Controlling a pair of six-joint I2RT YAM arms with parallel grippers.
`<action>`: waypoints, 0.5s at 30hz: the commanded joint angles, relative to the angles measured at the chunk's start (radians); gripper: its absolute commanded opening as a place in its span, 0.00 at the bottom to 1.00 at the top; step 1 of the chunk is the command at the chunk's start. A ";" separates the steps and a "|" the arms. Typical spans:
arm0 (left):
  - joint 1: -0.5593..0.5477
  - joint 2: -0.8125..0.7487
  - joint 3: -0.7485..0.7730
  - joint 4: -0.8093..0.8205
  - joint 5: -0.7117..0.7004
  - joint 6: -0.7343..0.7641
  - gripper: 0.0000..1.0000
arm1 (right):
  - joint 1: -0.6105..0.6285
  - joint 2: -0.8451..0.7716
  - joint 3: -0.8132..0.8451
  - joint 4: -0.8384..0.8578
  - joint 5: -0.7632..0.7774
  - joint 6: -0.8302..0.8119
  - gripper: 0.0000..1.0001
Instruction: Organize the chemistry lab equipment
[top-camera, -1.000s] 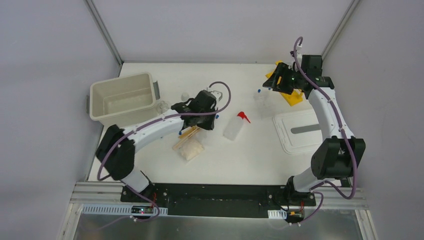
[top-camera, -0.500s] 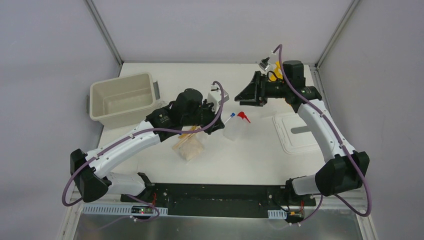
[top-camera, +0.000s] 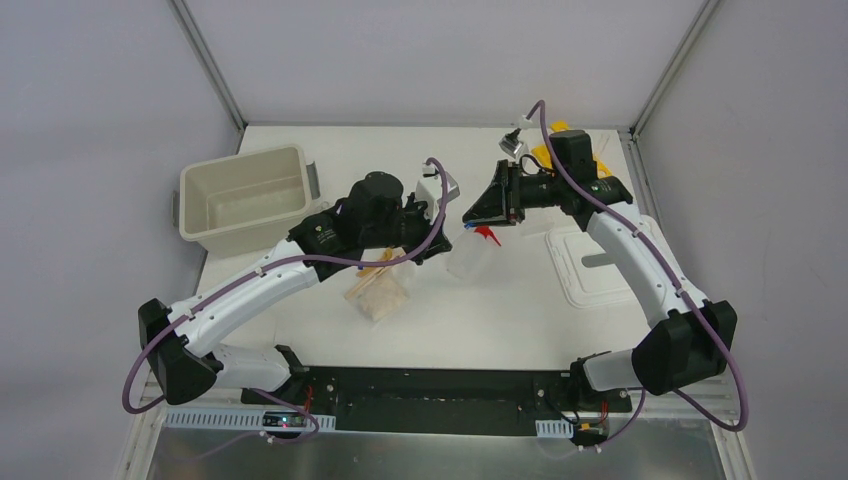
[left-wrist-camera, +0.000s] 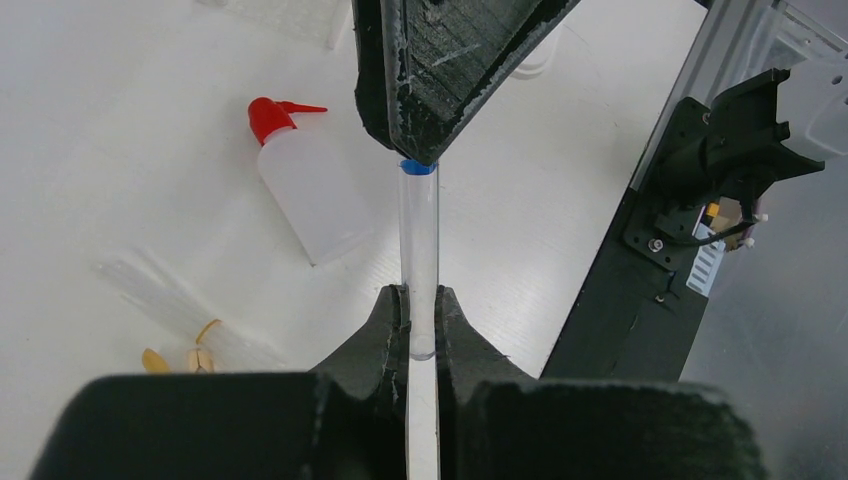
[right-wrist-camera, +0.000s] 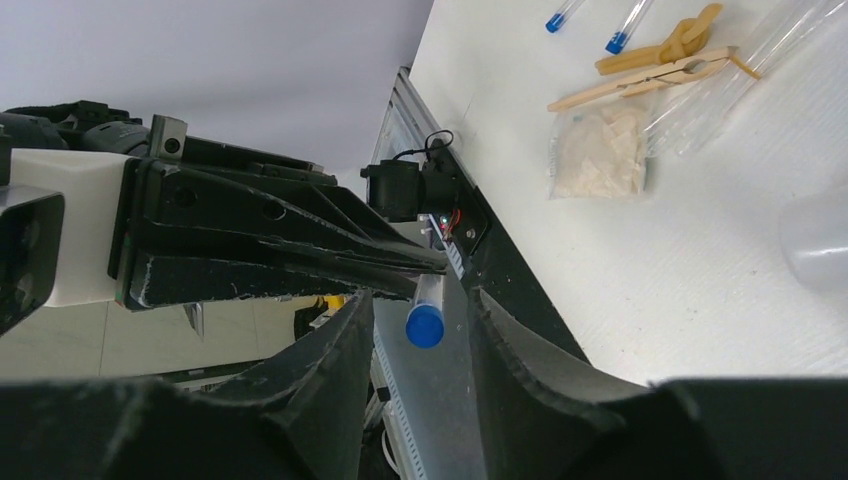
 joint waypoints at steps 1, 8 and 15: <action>-0.006 -0.013 0.023 0.035 0.002 0.021 0.00 | 0.014 -0.015 0.003 0.002 -0.076 -0.014 0.40; -0.006 -0.021 0.008 0.040 -0.014 0.015 0.00 | 0.020 -0.007 0.000 -0.005 -0.099 -0.007 0.35; -0.006 -0.027 0.001 0.047 -0.014 0.010 0.00 | 0.021 0.011 0.037 -0.062 -0.073 -0.052 0.21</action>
